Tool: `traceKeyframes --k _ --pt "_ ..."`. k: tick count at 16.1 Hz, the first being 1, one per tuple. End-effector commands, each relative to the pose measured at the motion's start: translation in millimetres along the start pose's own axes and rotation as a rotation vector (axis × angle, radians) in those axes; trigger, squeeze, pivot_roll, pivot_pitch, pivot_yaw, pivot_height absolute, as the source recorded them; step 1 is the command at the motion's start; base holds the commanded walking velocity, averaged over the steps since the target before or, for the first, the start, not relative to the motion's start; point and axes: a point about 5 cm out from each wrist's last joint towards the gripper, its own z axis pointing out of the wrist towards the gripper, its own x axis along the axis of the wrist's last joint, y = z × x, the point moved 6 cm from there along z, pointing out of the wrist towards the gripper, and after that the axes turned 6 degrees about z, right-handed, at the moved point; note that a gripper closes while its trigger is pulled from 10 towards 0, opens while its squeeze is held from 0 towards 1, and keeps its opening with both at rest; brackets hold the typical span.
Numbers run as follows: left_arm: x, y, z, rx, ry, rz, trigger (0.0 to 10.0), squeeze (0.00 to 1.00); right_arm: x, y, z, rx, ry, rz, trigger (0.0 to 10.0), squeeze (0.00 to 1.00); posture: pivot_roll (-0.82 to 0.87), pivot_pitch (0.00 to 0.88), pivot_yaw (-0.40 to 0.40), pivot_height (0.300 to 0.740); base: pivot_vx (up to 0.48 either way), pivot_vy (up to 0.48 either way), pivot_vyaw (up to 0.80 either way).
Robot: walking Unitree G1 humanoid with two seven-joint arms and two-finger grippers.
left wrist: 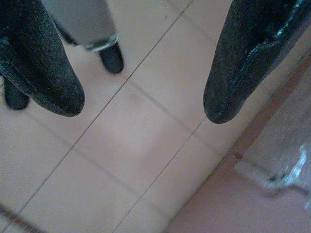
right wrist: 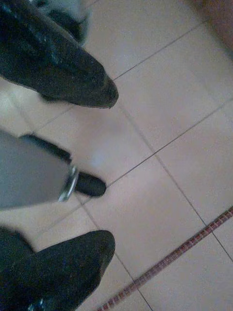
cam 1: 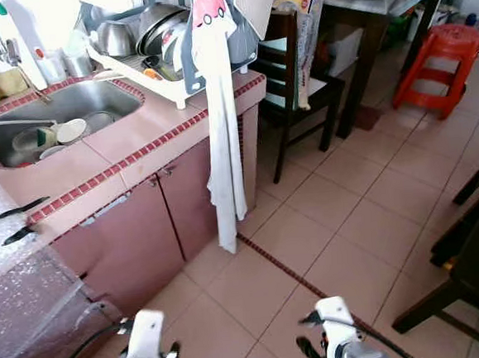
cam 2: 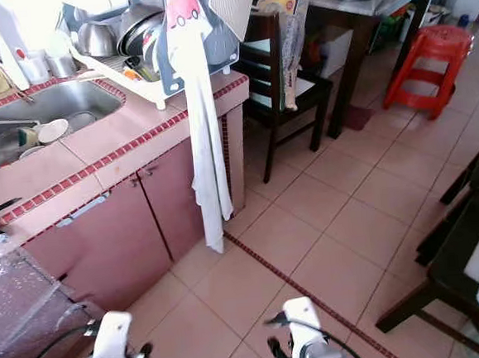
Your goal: Kitchen organization
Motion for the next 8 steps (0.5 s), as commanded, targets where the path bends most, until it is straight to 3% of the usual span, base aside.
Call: traceKeyframes --k 1,4,5,8 --pt "29 -1.8 3.0 -0.009 0.088 -0.007 10.0 0.0 28 -2.3 1.2 0.019 0.089 0.033 10.0 0.0 -0.05 0.0 0.059 0.74 0.0 0.0 0.0" --pt "53 -7.0 2.4 -0.042 0.175 0.0 10.0 0.0 73 0.0 -3.3 0.041 0.247 -0.017 10.0 0.0 -0.07 0.0 0.075 0.74 0.0 0.0 0.0" --pt "58 -10.0 0.4 -0.052 0.215 0.012 10.0 0.0 79 4.6 -5.8 0.042 0.281 0.021 10.0 0.0 -0.07 0.0 0.076 0.74 0.0 0.0 0.0" --pt "55 -26.8 -8.6 -0.021 0.293 0.026 10.0 0.0 80 18.6 -17.6 0.058 0.373 -0.008 10.0 0.0 -0.08 0.0 0.075 0.74 0.0 0.0 0.0"
